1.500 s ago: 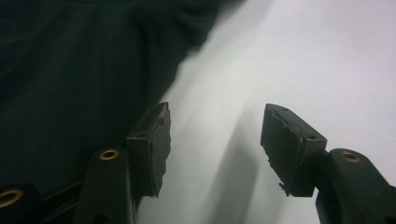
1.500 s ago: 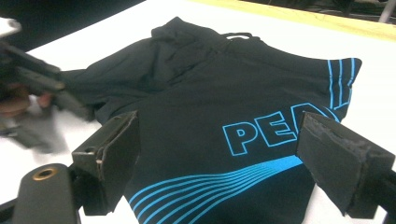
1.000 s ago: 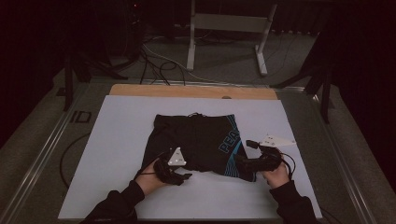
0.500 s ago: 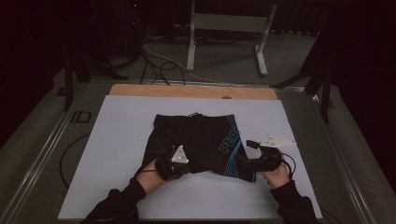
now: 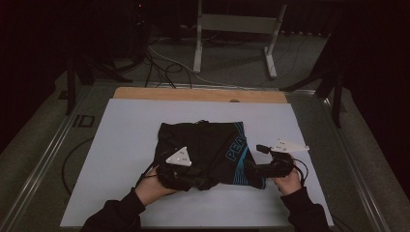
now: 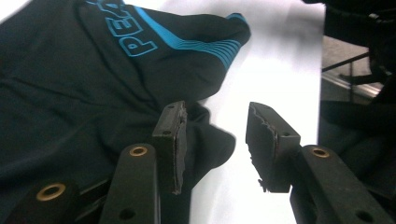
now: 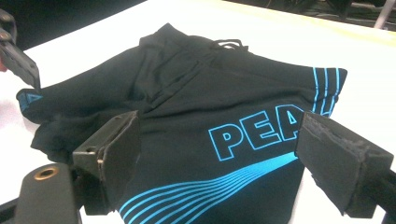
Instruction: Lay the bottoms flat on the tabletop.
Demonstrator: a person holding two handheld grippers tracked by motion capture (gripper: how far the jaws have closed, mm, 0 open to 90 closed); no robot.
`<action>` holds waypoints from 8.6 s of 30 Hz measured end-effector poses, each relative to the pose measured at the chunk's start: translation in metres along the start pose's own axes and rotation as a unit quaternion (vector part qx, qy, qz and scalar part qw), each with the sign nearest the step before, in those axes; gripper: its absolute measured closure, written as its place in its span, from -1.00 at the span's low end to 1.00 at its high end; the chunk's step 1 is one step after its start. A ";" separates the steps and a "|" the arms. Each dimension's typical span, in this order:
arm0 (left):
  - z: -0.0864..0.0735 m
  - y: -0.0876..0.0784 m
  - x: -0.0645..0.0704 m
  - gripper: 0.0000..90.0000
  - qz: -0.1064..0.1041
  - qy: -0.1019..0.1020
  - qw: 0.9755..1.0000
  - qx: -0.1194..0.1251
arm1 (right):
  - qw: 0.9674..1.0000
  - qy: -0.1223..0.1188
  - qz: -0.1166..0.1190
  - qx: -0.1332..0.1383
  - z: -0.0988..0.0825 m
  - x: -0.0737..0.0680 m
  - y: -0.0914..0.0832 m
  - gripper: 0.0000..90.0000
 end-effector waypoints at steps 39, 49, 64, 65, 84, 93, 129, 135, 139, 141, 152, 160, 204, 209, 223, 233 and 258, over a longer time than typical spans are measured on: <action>-0.047 0.031 -0.054 0.96 0.137 0.094 0.981 -0.100 | 1.000 -0.004 0.009 -0.008 -0.004 -0.004 0.004 -0.67; -0.021 -0.017 -0.007 0.95 0.059 0.094 0.991 -0.074 | 1.000 -0.002 0.007 -0.002 -0.003 -0.001 0.000 -0.67; -0.050 -0.023 0.006 0.17 0.019 0.066 0.996 -0.053 | 1.000 -0.005 0.007 -0.002 -0.003 -0.003 -0.001 -0.67; -0.057 -0.026 0.005 0.17 0.012 0.063 0.996 -0.059 | 1.000 -0.006 0.008 -0.003 -0.004 -0.003 -0.001 -0.67; -0.126 -0.031 -0.025 0.76 0.081 0.062 0.990 -0.096 | 1.000 -0.007 0.003 -0.003 -0.003 -0.003 -0.004 -0.67; -0.127 -0.058 -0.024 0.92 0.048 0.054 0.992 -0.103 | 1.000 -0.007 0.000 -0.004 -0.002 -0.002 -0.007 -0.67; -0.081 -0.060 0.019 -0.05 0.007 0.066 0.997 0.024 | 1.000 -0.005 -0.003 -0.001 -0.003 -0.002 -0.008 -0.67; -0.063 -0.017 0.054 -0.02 -0.022 0.116 0.993 0.012 | 1.000 -0.002 -0.002 -0.001 -0.004 -0.001 -0.008 -0.67; -0.060 0.011 0.057 0.05 -0.017 0.125 0.992 0.002 | 1.000 0.000 -0.004 -0.002 -0.005 0.000 -0.009 -0.67; -0.062 0.026 0.057 0.08 -0.017 0.130 0.991 -0.014 | 1.000 -0.001 -0.003 0.000 -0.005 0.000 -0.008 -0.67; -0.078 0.053 0.048 0.63 0.033 0.153 0.985 -0.068 | 1.000 0.000 -0.002 0.000 -0.007 0.000 -0.009 -0.67; -0.075 0.054 0.051 0.97 0.034 0.138 0.988 -0.063 | 1.000 0.001 -0.002 -0.001 -0.006 -0.001 -0.008 -0.67; -0.018 0.083 0.029 0.23 0.049 0.093 0.994 -0.040 | 0.989 -0.067 0.127 -0.043 -0.029 -0.051 -0.021 -0.36; -0.018 0.093 0.015 0.28 0.080 0.100 0.990 -0.054 | 0.986 -0.078 0.122 -0.087 -0.058 -0.053 -0.017 -0.24; -0.020 0.101 0.003 0.93 0.095 0.101 0.989 -0.060 | 0.984 -0.105 0.032 -0.141 -0.072 -0.025 -0.006 0.89; -0.014 0.080 0.014 0.98 0.055 0.123 0.989 -0.054 | 0.992 -0.072 0.048 -0.093 -0.036 -0.017 -0.013 0.89; 0.011 0.060 -0.068 0.68 0.124 0.008 0.992 -0.001 | 0.996 0.024 0.031 -0.075 -0.010 0.045 0.036 0.39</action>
Point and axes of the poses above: each handheld gripper's, and its own axes: y roughly forward along the jaws, z roughly out of its top, x roughly to its right, the point moved 9 cm from there along y, roughly forward along the jaws, and after that the axes turned 10 degrees about -y, right-handed, at the moved point
